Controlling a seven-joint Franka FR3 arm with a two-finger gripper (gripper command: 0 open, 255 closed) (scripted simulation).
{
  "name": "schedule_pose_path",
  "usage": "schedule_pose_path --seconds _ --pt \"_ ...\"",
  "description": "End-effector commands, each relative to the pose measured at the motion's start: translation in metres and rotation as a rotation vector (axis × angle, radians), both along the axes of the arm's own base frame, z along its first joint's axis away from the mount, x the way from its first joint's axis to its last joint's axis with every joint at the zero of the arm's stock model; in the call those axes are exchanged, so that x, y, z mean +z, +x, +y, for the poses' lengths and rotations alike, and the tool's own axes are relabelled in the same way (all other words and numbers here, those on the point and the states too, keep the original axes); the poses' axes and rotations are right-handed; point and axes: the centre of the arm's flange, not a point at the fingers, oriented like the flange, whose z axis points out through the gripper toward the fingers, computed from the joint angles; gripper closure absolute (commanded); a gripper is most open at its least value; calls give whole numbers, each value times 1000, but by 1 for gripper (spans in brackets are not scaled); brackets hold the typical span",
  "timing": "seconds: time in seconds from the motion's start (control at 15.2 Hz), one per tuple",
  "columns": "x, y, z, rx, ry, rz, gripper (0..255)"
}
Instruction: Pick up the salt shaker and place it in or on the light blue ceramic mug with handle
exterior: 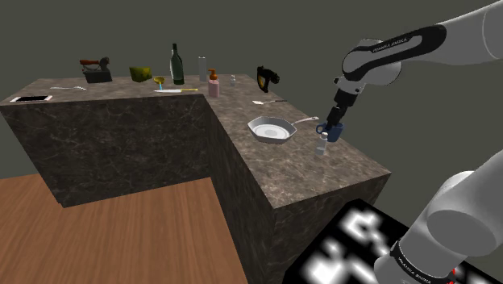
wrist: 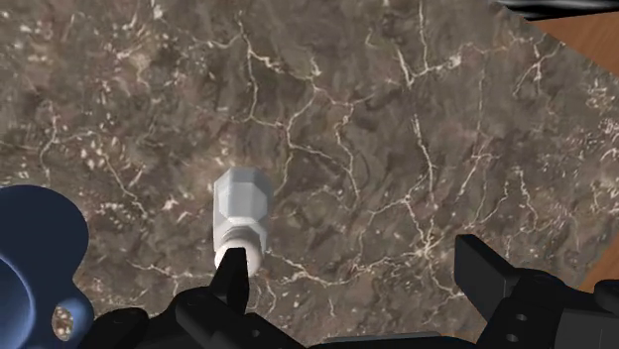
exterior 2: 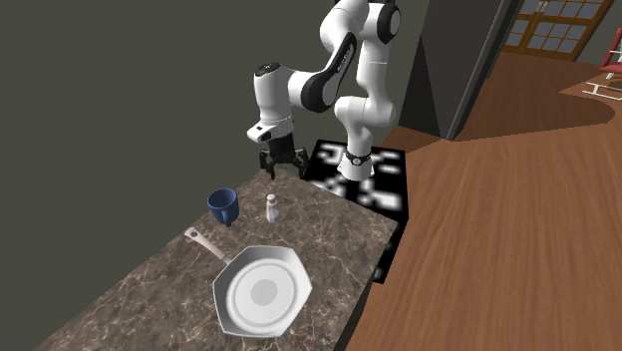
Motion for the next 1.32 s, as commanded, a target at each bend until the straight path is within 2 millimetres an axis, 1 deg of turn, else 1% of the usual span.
schedule_pose_path --seconds 0.0,0.2,0.26,0.79,1.25 --pt "-12 10 -20 0 -3 -7 0" --pt "-32 26 -49 -1 -6 -16 0" --pt "-35 29 -53 -1 -6 -17 0" --pt "-75 33 -49 -1 -6 -17 0" --pt "-75 33 -49 -1 -6 -17 0"
